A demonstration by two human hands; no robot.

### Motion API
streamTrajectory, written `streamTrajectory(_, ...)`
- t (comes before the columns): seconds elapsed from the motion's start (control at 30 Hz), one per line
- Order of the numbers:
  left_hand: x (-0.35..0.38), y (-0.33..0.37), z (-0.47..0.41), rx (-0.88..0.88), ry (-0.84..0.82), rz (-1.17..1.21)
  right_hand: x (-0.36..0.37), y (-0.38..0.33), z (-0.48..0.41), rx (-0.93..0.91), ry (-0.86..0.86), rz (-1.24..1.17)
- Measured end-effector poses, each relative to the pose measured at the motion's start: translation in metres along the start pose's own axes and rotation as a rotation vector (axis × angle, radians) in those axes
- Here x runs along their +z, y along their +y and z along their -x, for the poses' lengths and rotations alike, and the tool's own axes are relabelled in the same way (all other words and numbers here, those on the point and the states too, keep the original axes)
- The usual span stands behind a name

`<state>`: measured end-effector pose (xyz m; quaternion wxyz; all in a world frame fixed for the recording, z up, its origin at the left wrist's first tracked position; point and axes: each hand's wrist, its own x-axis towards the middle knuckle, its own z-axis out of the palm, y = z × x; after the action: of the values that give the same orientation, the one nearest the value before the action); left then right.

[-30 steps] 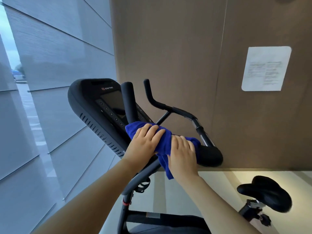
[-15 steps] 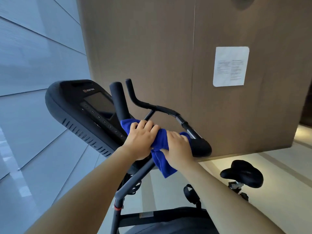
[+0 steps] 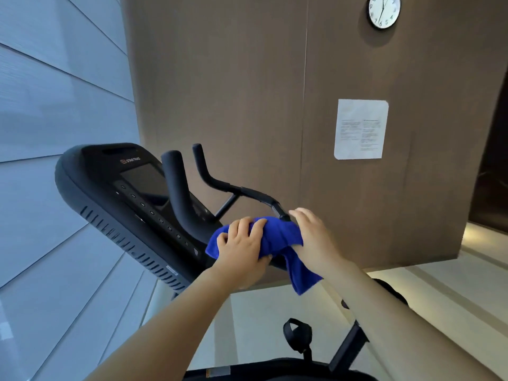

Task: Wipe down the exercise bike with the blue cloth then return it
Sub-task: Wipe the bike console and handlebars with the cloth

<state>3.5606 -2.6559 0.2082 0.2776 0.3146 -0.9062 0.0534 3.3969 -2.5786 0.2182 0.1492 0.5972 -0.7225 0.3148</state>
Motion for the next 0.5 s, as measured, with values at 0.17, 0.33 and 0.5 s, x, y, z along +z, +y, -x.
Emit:
streamTrajectory(0.17, 0.014, 0.005, -0.01, -0.055, -0.029, 0.018, 0.019, 0.015, 0.021, -0.027, -0.195, -0.391)
streamTrajectory(0.33, 0.014, 0.011, -0.033, -0.067, -0.099, -0.075, 0.033, 0.017, 0.013, 0.041, -0.205, -0.42)
streamTrajectory(0.5, 0.01, 0.031, -0.033, -0.203, -0.13, -0.042, 0.023, 0.029, 0.016, 0.026, -0.256, -0.449)
